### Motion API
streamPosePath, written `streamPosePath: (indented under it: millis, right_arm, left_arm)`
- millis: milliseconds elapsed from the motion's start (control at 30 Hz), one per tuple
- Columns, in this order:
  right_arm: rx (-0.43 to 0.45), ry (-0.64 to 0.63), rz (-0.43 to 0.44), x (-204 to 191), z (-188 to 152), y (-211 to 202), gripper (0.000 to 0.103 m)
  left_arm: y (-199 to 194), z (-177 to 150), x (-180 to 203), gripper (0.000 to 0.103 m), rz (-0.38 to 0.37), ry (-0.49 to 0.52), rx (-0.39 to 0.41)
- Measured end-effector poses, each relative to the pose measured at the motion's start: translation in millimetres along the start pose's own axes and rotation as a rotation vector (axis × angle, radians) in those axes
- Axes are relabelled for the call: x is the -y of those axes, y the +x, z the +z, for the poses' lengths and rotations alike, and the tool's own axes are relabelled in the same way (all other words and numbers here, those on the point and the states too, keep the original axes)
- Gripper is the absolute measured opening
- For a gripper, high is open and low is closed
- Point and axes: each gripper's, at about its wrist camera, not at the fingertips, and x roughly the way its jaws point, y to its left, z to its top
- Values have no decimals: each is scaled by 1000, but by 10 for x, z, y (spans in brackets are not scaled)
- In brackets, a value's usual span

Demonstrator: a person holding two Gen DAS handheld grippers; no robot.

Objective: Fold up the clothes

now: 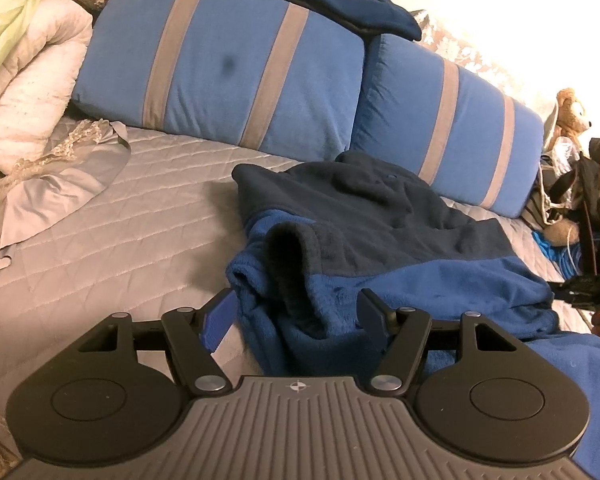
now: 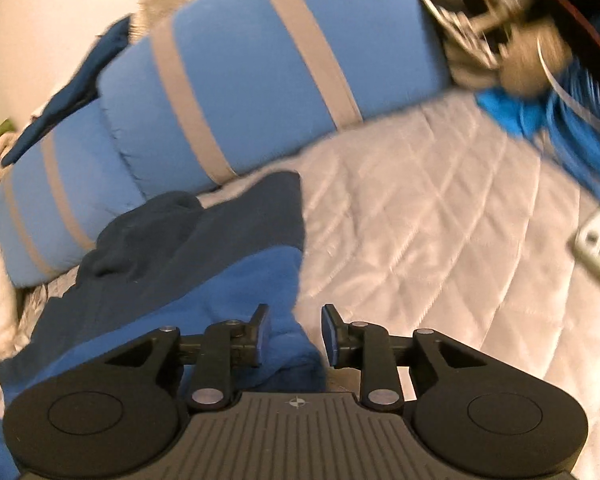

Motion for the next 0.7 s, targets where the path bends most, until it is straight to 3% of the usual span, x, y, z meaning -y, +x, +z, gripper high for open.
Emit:
streamPosePath:
  millis: [67,200,700]
  right_arm:
    - [-32,47,14,78,-14,89,22]
    - [6,-11,-4,-10,-163,-27,15]
    - [63,-107,-6,-155,-364,-329,13]
  left_arm:
    - [-12,-3,-7,66,1,1,0]
    - [-4,-8,-48,66,11,3,-11]
    - [22,13,-41,66,2,7,-21]
